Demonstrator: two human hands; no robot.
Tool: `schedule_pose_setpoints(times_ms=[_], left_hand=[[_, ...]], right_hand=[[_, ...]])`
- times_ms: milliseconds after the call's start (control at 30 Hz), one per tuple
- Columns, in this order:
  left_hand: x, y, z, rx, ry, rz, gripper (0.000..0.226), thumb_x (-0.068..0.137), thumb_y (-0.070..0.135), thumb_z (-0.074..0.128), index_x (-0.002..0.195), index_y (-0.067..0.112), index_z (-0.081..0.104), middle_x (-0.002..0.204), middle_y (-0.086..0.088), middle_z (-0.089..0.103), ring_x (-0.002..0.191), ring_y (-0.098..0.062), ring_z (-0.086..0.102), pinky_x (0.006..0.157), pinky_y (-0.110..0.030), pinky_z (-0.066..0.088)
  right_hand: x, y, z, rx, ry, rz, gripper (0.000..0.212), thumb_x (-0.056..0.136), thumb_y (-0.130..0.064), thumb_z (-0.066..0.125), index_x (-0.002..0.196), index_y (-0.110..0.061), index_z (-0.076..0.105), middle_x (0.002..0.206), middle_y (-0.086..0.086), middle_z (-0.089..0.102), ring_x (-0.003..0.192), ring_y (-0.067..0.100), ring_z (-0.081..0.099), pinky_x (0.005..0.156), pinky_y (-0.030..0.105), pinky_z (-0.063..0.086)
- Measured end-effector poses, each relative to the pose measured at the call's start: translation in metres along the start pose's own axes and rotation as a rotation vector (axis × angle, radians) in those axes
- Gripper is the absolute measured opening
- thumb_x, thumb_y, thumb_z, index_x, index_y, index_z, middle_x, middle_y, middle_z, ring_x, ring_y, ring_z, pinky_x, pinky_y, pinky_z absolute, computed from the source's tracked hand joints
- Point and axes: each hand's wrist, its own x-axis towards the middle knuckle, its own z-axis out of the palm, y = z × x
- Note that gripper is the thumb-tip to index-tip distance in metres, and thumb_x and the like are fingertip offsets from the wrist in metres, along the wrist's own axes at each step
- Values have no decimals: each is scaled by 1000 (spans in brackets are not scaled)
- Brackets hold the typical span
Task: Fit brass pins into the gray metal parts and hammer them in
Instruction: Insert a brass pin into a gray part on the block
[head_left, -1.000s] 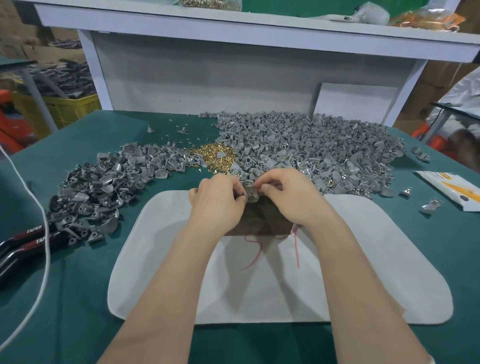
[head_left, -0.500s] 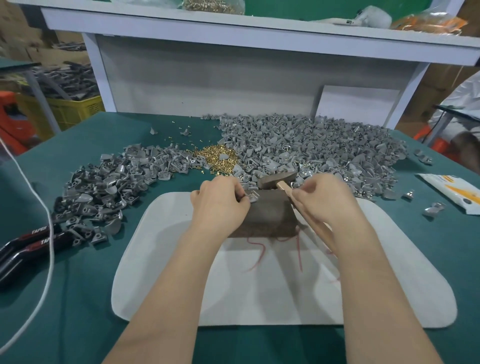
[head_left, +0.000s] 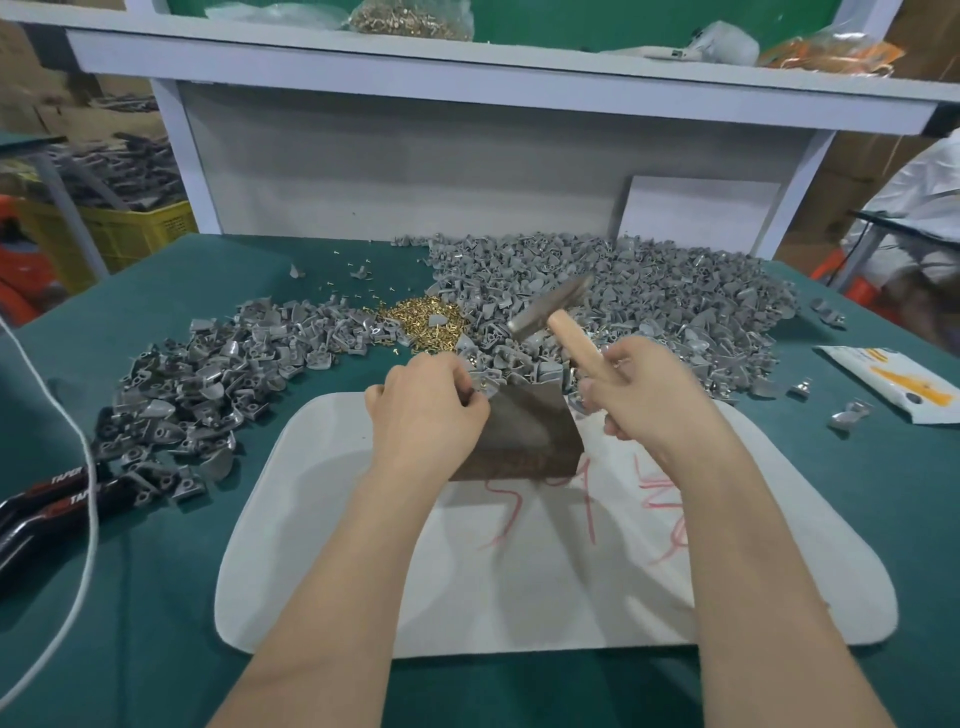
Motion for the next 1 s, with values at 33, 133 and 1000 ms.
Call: schedule_pose_setpoints(times_ms=[33, 133, 1000], left_hand=[[1, -1, -1, 15, 19, -16, 15, 85, 28, 60, 72, 27, 51, 90, 6, 62, 97, -24, 54, 83, -35, 31], [2, -4, -2, 39, 12, -50, 14, 84, 29, 61, 73, 27, 51, 89, 6, 57, 98, -24, 53, 81, -34, 29], [3, -5, -3, -42, -41, -104, 16, 83, 28, 66, 71, 27, 56, 102, 3, 65, 108, -26, 55, 90, -35, 38]], right_hand=[[-3, -3, -2, 38, 6, -42, 13, 88, -19, 60, 100, -23, 56, 73, 3, 68, 39, 3, 53, 42, 22, 43], [-13, -10, -7, -37, -7, -194, 29, 90, -24, 59, 114, -40, 59, 76, -7, 68, 49, -1, 55, 53, 21, 44], [-37, -24, -5, -372, -98, -381, 42, 89, -28, 59, 124, -50, 53, 85, -23, 60, 87, 13, 58, 78, 26, 44]])
